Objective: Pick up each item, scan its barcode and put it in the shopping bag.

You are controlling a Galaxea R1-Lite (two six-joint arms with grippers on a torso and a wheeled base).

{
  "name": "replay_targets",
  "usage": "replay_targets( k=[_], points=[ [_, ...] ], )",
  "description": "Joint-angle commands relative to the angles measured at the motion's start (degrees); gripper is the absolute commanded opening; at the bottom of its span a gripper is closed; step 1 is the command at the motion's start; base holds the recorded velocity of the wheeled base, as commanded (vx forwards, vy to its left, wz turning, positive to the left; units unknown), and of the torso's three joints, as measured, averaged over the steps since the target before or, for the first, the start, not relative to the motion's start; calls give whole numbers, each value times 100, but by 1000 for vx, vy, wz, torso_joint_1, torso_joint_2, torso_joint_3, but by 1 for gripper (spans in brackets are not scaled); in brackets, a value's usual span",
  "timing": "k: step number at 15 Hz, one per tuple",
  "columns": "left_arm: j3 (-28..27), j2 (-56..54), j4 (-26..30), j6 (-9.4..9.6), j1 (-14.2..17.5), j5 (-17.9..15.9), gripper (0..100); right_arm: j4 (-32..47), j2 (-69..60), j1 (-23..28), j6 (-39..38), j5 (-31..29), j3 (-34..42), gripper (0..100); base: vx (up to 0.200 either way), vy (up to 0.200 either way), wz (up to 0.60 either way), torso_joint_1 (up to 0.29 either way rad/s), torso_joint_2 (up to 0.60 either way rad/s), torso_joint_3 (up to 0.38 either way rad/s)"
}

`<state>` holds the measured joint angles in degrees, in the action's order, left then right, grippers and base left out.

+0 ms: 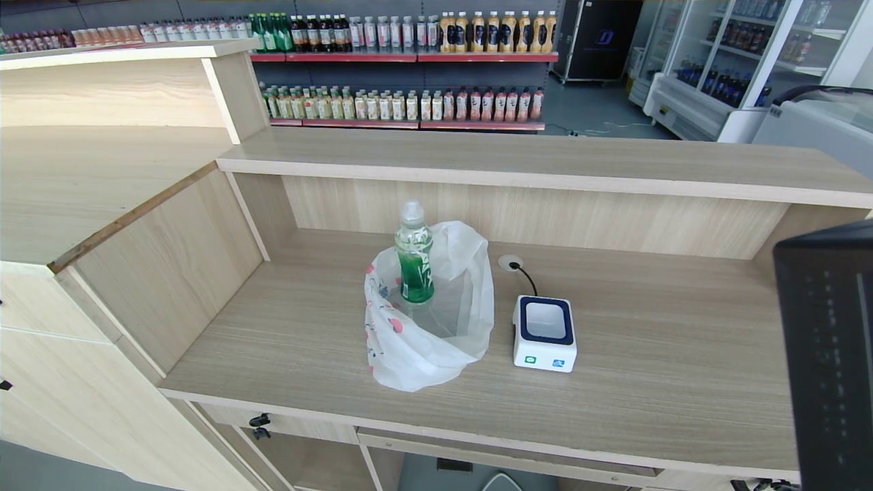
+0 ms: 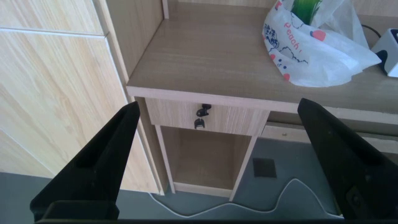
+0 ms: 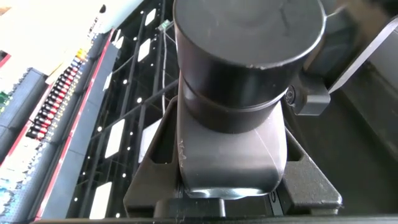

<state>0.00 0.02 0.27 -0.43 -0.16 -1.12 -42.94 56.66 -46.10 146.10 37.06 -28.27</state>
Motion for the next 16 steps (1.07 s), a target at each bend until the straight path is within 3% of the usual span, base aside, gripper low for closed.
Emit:
replay_targets(
  k=[1,5,7,8,11,12,13,14,15,16],
  points=[
    [0,6,0,-1,-2,-2,100,-4,-15,-13,6,3,6,0,0,0,0,0,0,0],
    [0,6,0,-1,-2,-2,100,-4,-32,5,-38,12,-3,0,0,0,0,0,0,0],
    [0,6,0,-1,-2,-2,100,-22,-50,488,-697,-76,-276,0,0,0,0,0,0,0],
    [0,6,0,-1,-2,-2,100,13,-111,1279,-1901,-252,-319,0,0,0,0,0,0,0],
    [0,6,0,-1,-2,-2,100,400,-331,4057,-6621,-665,-29,0,0,0,0,0,0,0],
    [0,6,0,-1,-2,-2,100,461,-384,4751,-7764,-1122,-3,0,0,0,0,0,0,0],
    [0,6,0,-1,-2,-2,100,497,-349,5111,-8924,-2203,-12,0,0,0,0,0,0,0],
    [0,6,0,-1,-2,-2,100,523,-296,5235,-9486,-3020,-29,0,0,0,0,0,0,0],
    [0,6,0,-1,-2,-2,100,848,-59,5472,-10198,-5033,-170,0,0,0,0,0,0,0],
    [0,6,0,-1,-2,-2,100,1235,12,5498,-10444,-5815,-214,0,0,0,0,0,0,0]
  ],
)
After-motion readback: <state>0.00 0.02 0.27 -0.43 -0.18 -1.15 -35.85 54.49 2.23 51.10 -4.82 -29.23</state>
